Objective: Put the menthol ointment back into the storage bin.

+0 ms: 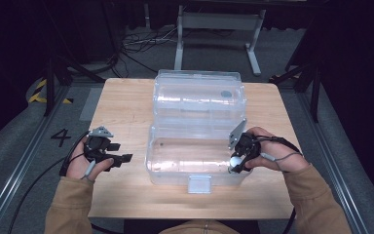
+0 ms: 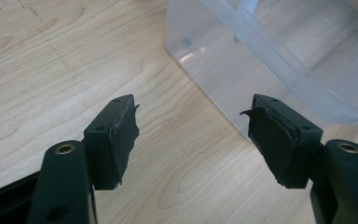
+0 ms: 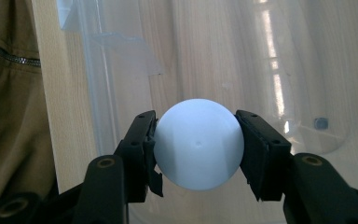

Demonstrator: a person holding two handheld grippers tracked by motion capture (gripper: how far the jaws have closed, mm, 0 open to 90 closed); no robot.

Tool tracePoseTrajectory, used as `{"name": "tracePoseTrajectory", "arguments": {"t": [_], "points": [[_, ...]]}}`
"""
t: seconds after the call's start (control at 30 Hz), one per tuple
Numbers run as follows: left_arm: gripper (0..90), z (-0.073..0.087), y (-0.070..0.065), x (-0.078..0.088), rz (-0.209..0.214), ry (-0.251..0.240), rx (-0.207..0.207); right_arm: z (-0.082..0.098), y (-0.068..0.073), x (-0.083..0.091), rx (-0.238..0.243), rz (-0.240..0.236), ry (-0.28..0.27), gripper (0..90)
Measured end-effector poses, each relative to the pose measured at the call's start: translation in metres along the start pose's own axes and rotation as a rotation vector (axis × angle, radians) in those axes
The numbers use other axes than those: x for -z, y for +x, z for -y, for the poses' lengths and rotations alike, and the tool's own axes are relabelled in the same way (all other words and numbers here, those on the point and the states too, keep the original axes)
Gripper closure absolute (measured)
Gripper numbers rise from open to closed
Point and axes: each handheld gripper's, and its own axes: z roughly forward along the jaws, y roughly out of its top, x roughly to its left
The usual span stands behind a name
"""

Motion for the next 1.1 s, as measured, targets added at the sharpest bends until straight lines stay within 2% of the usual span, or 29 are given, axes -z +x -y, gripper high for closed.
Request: {"name": "tracePoseTrajectory", "arguments": {"t": [0.13, 0.67, 0.9, 1.1], "points": [[33.3, 0.0, 0.0, 0.0, 0.001, 0.001, 0.001, 0.0, -0.001, -0.004, 0.016, -0.002, 0.002, 50.6], [33.2, 0.001, 0.002, 0.0, 0.004, 0.006, 0.001, -0.003, -0.002, -0.014, 0.01, -0.018, 0.038, 50.6], [33.2, 0.002, 0.003, -0.001, 0.002, 0.001, 0.01, -0.005, -0.003, -0.018, 0.033, -0.018, 0.056, 50.6], [33.2, 0.003, 0.005, -0.001, -0.001, 0.006, 0.007, -0.006, -0.004, -0.021, 0.031, -0.023, 0.06, 50.5]]}}
